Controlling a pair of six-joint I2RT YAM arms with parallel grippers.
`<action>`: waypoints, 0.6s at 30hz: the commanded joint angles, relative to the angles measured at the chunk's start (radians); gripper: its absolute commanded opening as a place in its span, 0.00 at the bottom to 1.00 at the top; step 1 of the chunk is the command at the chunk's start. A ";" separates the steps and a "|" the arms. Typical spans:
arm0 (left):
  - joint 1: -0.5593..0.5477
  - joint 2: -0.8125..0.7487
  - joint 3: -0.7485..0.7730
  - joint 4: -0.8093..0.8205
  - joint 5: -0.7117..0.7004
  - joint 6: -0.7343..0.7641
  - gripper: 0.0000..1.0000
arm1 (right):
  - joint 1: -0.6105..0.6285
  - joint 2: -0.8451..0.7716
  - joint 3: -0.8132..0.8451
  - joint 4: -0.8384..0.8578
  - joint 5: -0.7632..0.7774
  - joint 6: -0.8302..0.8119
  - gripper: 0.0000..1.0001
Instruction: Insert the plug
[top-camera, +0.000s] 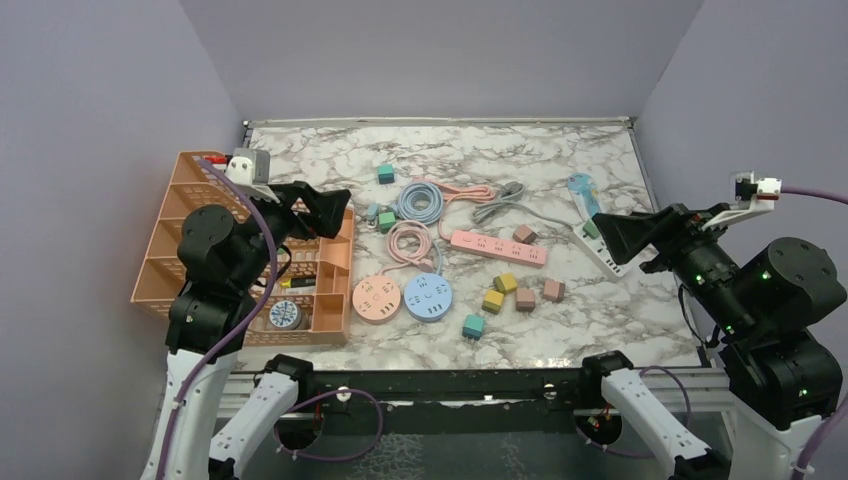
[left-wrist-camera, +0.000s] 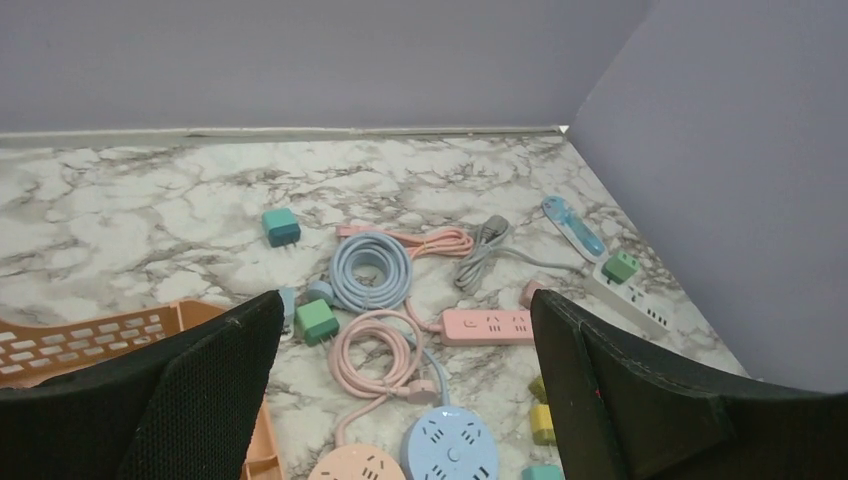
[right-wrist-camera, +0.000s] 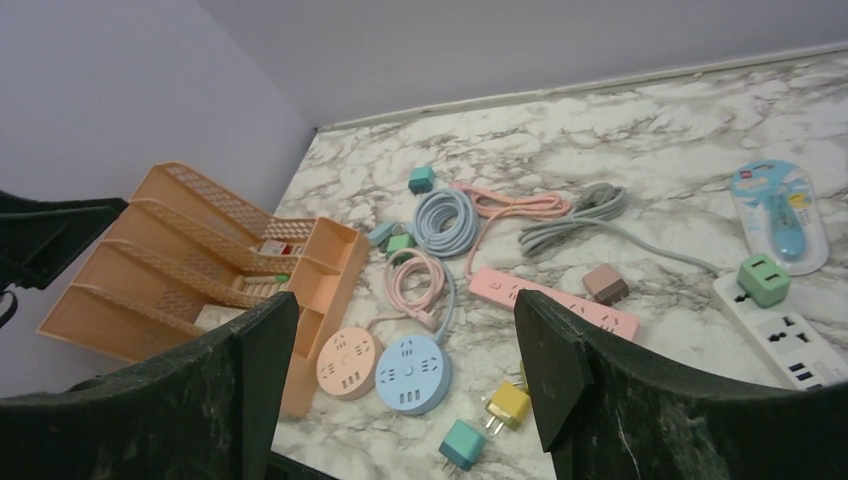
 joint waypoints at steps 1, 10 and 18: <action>0.027 -0.037 -0.036 0.072 0.139 -0.052 0.97 | -0.029 -0.030 -0.041 0.010 -0.178 0.005 0.82; -0.033 -0.142 -0.170 0.071 0.105 -0.085 0.99 | -0.049 -0.068 -0.169 0.020 -0.313 0.003 0.85; -0.099 -0.165 -0.324 0.006 0.161 -0.080 0.94 | -0.052 -0.091 -0.404 0.108 -0.405 0.072 0.78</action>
